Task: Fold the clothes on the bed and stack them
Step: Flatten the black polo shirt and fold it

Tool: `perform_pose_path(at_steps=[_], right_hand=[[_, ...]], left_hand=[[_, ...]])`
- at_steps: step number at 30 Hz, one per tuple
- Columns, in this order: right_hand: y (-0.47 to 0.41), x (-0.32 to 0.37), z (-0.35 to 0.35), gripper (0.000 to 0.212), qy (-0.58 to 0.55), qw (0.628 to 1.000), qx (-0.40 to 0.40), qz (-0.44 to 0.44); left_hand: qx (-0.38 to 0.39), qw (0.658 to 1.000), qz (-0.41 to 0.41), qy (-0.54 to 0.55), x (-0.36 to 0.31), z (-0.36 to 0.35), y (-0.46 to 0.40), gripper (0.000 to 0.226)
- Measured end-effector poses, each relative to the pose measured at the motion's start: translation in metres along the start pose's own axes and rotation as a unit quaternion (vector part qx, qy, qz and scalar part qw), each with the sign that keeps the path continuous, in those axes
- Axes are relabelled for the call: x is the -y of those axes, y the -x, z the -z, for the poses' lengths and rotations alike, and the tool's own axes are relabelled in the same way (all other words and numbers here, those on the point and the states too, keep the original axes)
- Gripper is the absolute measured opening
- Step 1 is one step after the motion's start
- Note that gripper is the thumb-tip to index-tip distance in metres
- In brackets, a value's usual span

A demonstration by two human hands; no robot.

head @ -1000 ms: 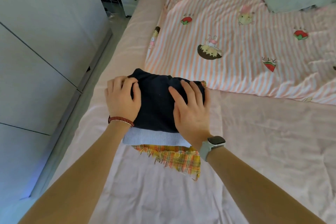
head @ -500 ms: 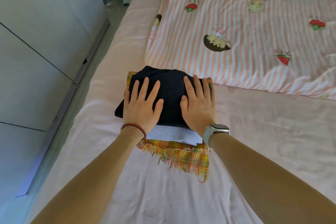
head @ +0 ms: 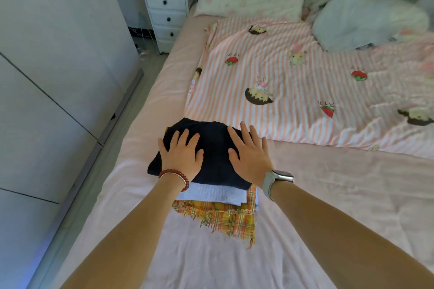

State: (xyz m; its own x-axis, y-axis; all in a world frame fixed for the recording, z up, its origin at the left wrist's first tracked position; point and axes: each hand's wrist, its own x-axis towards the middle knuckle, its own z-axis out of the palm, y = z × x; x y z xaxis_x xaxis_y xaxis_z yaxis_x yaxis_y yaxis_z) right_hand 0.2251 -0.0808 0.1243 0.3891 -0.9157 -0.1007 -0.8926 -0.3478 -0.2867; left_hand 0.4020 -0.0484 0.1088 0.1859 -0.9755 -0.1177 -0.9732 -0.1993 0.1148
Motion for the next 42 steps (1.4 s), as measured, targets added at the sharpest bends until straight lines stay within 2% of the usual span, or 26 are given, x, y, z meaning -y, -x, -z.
perform_pose_path(at_steps=[7,10,14,22,28,34,38,42], right_hand=[[0.049,-0.02,0.058,0.04,-0.079,0.995,-0.034,-0.049],[0.086,-0.046,0.09,0.035,-0.067,0.994,-0.056,-0.068],[0.145,-0.1,0.136,0.032,-0.08,0.986,-0.098,-0.111],[0.34,-0.235,0.204,0.034,-0.12,0.944,-0.175,-0.253],[0.562,-0.349,0.206,0.031,-0.148,0.889,-0.212,-0.379],[0.759,-0.435,0.191,0.032,-0.184,0.811,-0.218,-0.511],[0.836,-0.483,0.194,0.034,-0.192,0.774,-0.216,-0.564],[0.87,-0.539,0.206,0.034,-0.2,0.756,-0.243,-0.574]], left_hand=[[-0.039,0.997,0.024,0.06,-0.038,0.049,0.037,0.048],[-0.05,0.997,-0.007,0.066,-0.069,0.072,0.055,0.048],[-0.06,0.991,-0.092,0.072,-0.135,0.1,0.074,0.045],[-0.036,0.961,-0.256,0.099,-0.351,0.114,0.175,0.04],[0.041,0.932,-0.343,0.11,-0.532,0.06,0.323,0.04],[0.118,0.904,-0.4,0.096,-0.666,-0.007,0.454,0.041],[0.125,0.884,-0.442,0.085,-0.747,-0.021,0.495,0.039],[0.099,0.871,-0.473,0.089,-0.832,-0.024,0.502,0.038]])
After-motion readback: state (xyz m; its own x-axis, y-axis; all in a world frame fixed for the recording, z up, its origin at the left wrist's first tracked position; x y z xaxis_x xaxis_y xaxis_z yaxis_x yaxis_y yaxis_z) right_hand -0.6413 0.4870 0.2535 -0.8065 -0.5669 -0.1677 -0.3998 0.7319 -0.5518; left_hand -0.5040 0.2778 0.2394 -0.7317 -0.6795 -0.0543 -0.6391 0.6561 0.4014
